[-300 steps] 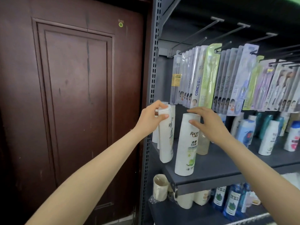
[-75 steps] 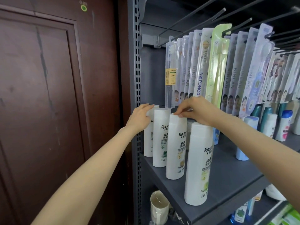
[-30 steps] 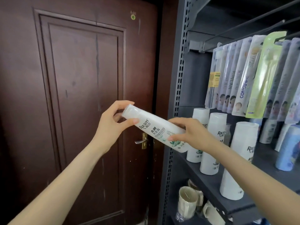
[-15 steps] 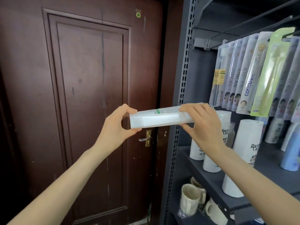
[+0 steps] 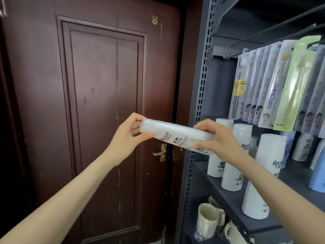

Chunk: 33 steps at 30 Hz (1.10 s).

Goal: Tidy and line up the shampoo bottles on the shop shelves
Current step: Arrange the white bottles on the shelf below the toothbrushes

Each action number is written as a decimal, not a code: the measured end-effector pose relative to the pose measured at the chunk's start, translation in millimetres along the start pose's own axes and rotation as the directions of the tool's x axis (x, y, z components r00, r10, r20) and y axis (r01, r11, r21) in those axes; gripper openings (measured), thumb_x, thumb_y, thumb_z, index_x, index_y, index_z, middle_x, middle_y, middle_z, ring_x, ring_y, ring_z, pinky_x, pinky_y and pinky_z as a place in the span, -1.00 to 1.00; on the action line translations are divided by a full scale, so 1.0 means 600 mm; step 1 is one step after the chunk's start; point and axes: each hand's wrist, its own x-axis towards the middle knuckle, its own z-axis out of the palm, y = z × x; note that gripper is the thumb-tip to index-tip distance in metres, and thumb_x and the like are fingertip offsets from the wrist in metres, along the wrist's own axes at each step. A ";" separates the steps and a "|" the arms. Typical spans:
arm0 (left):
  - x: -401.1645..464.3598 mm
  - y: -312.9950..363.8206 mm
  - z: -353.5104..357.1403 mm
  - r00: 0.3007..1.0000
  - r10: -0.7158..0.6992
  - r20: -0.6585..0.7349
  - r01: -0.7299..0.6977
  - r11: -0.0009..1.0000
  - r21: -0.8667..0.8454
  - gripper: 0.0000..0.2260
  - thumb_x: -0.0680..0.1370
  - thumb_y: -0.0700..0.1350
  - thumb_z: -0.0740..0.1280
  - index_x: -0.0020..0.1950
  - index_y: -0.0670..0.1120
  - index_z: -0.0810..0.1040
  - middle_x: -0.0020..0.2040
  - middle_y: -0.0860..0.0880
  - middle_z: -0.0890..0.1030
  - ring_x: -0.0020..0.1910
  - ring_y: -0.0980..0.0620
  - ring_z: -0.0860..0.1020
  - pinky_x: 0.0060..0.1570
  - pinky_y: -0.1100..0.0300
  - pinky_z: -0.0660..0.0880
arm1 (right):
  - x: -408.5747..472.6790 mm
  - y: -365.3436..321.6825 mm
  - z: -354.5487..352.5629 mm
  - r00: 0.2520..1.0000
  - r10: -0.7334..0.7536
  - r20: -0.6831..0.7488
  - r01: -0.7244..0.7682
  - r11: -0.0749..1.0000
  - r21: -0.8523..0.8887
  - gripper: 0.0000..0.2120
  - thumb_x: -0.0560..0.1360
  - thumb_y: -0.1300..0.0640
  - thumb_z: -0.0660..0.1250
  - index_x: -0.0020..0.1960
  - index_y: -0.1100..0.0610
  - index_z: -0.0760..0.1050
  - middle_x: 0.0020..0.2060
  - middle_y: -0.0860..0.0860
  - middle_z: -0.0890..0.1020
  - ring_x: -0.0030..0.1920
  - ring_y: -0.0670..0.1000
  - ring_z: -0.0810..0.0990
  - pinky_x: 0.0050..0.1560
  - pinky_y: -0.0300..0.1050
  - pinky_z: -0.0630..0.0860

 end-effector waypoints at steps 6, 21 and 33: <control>0.015 0.015 0.014 0.989 -0.138 -0.057 0.126 0.977 -0.170 -0.80 0.49 -0.18 0.37 0.08 -0.14 0.49 -0.05 -0.13 0.67 -0.01 -0.04 0.65 0.00 0.09 0.59 | 0.000 0.004 -0.001 0.992 0.102 0.069 -0.110 0.986 0.126 -0.49 0.29 0.14 0.55 0.17 -0.07 0.45 -0.06 -0.15 0.67 -0.03 -0.19 0.63 -0.08 -0.19 0.59; 0.033 0.026 0.047 0.859 -0.481 -0.175 0.384 0.831 -0.402 -0.77 0.49 -0.08 0.40 -0.05 -0.21 0.45 0.00 -0.16 0.58 -0.13 -0.14 0.66 -0.16 0.06 0.64 | -0.018 -0.012 0.025 0.991 -0.116 0.071 0.135 0.796 -0.590 -0.24 0.40 -0.05 0.40 0.49 -0.04 0.13 0.38 -0.13 0.31 0.30 -0.07 0.30 0.09 -0.16 0.38; 0.041 0.020 0.055 0.900 -0.417 -0.127 0.341 0.854 -0.393 -0.81 0.52 -0.11 0.36 0.04 -0.22 0.54 0.02 -0.15 0.61 -0.05 -0.09 0.65 -0.10 0.06 0.62 | -0.001 -0.021 -0.014 0.989 -0.054 0.140 0.129 0.785 -0.606 -0.19 0.41 -0.03 0.40 0.52 -0.13 0.01 0.42 -0.18 0.25 0.34 -0.11 0.27 0.09 -0.18 0.38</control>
